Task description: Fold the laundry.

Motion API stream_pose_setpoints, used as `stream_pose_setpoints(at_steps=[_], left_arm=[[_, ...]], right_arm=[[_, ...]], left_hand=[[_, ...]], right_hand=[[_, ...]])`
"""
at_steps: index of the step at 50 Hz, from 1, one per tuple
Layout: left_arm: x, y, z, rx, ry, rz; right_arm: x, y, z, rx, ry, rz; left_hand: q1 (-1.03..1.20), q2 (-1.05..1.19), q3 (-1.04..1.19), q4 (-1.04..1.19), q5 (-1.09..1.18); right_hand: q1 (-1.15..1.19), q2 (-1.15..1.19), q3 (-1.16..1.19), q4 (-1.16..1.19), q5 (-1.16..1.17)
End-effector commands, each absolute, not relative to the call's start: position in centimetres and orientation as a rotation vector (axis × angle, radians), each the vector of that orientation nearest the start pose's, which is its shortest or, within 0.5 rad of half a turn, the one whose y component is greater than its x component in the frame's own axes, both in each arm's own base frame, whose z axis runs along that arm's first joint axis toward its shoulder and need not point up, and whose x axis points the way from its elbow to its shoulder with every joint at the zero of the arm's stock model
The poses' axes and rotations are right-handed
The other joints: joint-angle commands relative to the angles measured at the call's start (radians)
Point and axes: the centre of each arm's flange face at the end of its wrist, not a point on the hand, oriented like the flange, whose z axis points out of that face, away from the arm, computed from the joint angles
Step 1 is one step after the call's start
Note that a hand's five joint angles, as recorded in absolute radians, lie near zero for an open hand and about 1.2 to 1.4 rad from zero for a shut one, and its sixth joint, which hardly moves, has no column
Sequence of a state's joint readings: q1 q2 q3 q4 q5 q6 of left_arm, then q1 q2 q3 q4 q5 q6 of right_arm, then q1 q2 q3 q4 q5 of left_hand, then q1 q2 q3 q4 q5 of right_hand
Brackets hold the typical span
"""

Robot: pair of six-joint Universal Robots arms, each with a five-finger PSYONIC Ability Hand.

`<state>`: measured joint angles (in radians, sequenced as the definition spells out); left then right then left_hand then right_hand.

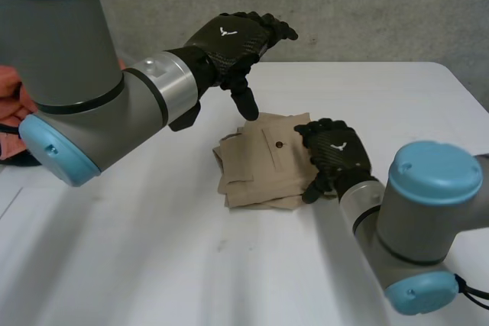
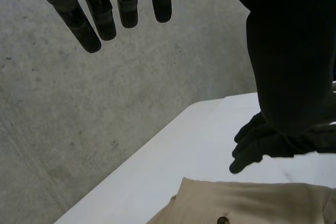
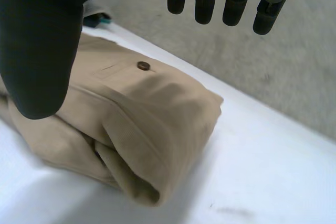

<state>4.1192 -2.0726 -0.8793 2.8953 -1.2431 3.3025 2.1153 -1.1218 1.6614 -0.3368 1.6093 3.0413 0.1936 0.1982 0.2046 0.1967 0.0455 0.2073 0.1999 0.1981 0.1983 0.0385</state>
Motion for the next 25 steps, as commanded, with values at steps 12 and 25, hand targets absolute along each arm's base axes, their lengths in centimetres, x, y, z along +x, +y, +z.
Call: stream_pose_setpoints(at_steps=[12, 25], left_arm=[[-35.9, -24.9, 31.6, -1.003, -1.693, 1.721], [-35.3, -25.5, 31.4, -0.989, -1.713, 1.72]], right_arm=[[29.8, -28.0, 11.1, -0.432, 2.303, -1.456], [29.3, -33.7, 11.3, -0.454, 2.211, -1.693]], left_hand=[[-0.019, -0.024, -0.03, -0.022, -0.045], [-0.019, -0.024, -0.03, -0.022, -0.045]], right_hand=[[-0.033, -0.025, -0.024, -0.024, -0.039], [1.189, 1.196, 1.198, 1.198, 1.183]])
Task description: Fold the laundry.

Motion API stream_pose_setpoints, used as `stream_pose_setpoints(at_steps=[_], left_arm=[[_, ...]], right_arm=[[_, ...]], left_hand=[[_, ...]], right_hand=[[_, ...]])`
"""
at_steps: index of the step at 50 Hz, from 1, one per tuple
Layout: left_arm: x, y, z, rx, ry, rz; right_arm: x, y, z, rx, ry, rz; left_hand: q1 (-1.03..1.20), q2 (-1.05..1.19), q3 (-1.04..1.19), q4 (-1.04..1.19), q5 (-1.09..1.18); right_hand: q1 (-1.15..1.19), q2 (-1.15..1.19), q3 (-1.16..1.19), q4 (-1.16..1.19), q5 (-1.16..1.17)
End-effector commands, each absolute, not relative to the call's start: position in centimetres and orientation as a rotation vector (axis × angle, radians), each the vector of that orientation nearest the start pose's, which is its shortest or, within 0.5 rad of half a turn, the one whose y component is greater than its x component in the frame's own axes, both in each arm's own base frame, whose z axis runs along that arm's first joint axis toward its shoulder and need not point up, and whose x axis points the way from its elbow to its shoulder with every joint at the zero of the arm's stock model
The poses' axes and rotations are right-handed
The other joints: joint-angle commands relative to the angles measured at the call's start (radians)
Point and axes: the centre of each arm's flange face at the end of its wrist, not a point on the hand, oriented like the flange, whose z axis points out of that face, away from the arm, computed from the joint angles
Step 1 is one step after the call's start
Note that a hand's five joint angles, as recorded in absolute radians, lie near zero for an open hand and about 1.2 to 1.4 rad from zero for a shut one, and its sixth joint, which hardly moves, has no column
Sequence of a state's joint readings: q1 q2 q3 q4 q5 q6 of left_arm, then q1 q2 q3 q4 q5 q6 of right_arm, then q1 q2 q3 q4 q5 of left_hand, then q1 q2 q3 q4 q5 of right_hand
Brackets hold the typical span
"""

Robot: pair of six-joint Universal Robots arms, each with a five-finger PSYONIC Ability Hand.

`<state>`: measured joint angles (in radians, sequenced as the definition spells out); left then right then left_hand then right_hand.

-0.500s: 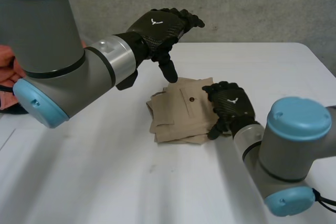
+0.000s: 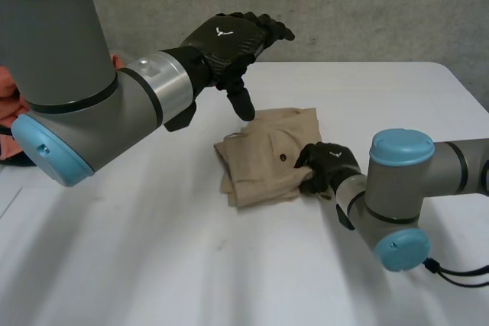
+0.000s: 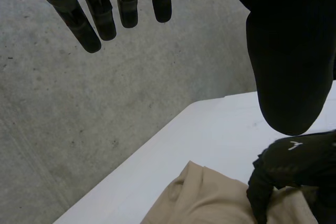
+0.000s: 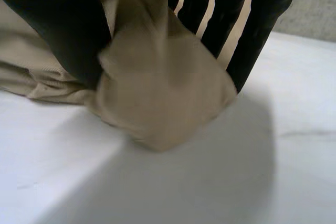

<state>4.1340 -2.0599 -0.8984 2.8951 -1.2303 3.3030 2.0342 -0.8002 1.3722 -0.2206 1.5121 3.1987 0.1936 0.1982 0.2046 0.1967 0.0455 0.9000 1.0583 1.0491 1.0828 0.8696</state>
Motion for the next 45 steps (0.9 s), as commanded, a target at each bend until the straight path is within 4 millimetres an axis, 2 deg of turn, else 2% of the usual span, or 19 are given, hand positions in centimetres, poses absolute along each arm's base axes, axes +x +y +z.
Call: stream_pose_setpoints(at_steps=[1, 5, 6, 9, 10, 13, 14, 16, 17, 19, 20, 26, 32, 36, 39, 40, 42, 45], left_arm=[[-35.3, -25.6, 31.3, -0.988, -1.717, 1.718], [-35.1, -26.0, 31.2, -0.98, -1.723, 1.724], [-35.1, -26.1, 31.3, -0.98, -1.722, 1.726], [-35.1, -26.2, 31.2, -0.978, -1.722, 1.725], [-35.1, -26.2, 31.1, -0.977, -1.725, 1.721], [-35.1, -26.2, 31.0, -0.979, -1.729, 1.717], [-35.1, -26.2, 30.9, -0.979, -1.731, 1.716], [-35.1, -26.3, 30.6, -0.983, -1.738, 1.711], [-35.1, -26.4, 30.5, -0.983, -1.741, 1.708], [-35.1, -26.5, 30.4, -0.984, -1.745, 1.707], [-35.1, -26.5, 30.2, -0.983, -1.748, 1.703], [-35.3, -26.6, 29.7, -0.987, -1.757, 1.689], [-35.7, -26.5, 29.4, -0.996, -1.755, 1.678], [-35.8, -26.3, 29.2, -1.0, -1.755, 1.671], [-35.8, -26.3, 29.2, -1.0, -1.754, 1.669], [-35.9, -26.3, 29.1, -1.0, -1.756, 1.664], [-35.9, -26.3, 29.2, -1.0, -1.752, 1.666], [-35.9, -26.2, 29.1, -1.004, -1.749, 1.66]], right_arm=[[29.0, -34.4, 11.7, -0.428, 2.196, -1.72], [27.3, -38.8, 14.4, -0.259, 2.076, -1.895], [26.4, -40.7, 15.2, -0.192, 2.037, -1.966], [24.7, -43.6, 15.5, -0.106, 2.039, -2.051], [23.3, -45.3, 15.2, -0.054, 2.079, -2.085], [20.8, -47.6, 14.7, 0.021, 2.152, -2.115], [19.2, -49.0, 14.3, 0.07, 2.19, -2.135], [17.7, -50.3, 14.0, 0.116, 2.215, -2.154], [16.2, -51.4, 13.7, 0.156, 2.233, -2.174], [14.7, -52.4, 13.5, 0.189, 2.239, -2.196], [13.4, -53.2, 13.2, 0.21, 2.246, -2.221], [9.4, -55.1, 12.8, 0.186, 2.247, -2.316], [6.6, -55.6, 11.7, 0.213, 2.276, -2.311], [3.9, -55.9, 11.7, 0.287, 2.295, -2.349], [2.9, -56.0, 11.7, 0.288, 2.302, -2.358], [2.7, -56.0, 11.7, 0.254, 2.311, -2.358], [2.6, -56.1, 11.5, 0.205, 2.328, -2.365], [2.2, -56.2, 11.8, 0.116, 2.37, -2.406]], left_hand=[[-0.019, -0.024, -0.03, -0.022, -0.045], [-0.019, -0.024, -0.03, -0.022, -0.045], [-0.019, -0.024, -0.03, -0.022, -0.045], [-0.019, -0.024, -0.03, -0.022, -0.045], [-0.019, -0.024, -0.03, -0.022, -0.045], [-0.019, -0.024, -0.03, -0.022, -0.045], [-0.019, -0.024, -0.03, -0.022, -0.045], [-0.019, -0.024, -0.03, -0.022, -0.045], [-0.019, -0.024, -0.03, -0.022, -0.045], [-0.019, -0.024, -0.03, -0.022, -0.045], [-0.019, -0.024, -0.03, -0.022, -0.045], [-0.019, -0.024, -0.03, -0.022, -0.045], [-0.019, -0.024, -0.03, -0.022, -0.045], [-0.019, -0.024, -0.03, -0.022, -0.045], [-0.019, -0.024, -0.03, -0.022, -0.045], [-0.019, -0.024, -0.03, -0.022, -0.045], [-0.019, -0.024, -0.03, -0.022, -0.045], [-0.019, -0.024, -0.03, -0.022, -0.045]], right_hand=[[0.496, 0.338, 0.347, 0.313, 0.352], [0.496, 0.338, 0.347, 0.313, 0.352], [0.496, 0.338, 0.347, 0.313, 0.352], [0.496, 0.338, 0.347, 0.313, 0.352], [0.496, 0.338, 0.347, 0.313, 0.352], [0.496, 0.338, 0.347, 0.313, 0.352], [0.496, 0.338, 0.347, 0.313, 0.352], [0.496, 0.338, 0.347, 0.313, 0.352], [0.496, 0.338, 0.347, 0.313, 0.352], [0.496, 0.338, 0.347, 0.313, 0.352], [0.496, 0.338, 0.347, 0.313, 0.352], [0.496, 0.338, 0.347, 0.313, 0.352], [0.496, 0.338, 0.347, 0.313, 0.352], [0.496, 0.338, 0.347, 0.313, 0.352], [0.496, 0.338, 0.347, 0.313, 0.352], [0.289, 0.131, 0.14, 0.107, 0.145], [-0.726, -0.884, -0.875, -0.908, -0.87], [-0.726, -0.884, -0.875, -0.908, -0.87]])
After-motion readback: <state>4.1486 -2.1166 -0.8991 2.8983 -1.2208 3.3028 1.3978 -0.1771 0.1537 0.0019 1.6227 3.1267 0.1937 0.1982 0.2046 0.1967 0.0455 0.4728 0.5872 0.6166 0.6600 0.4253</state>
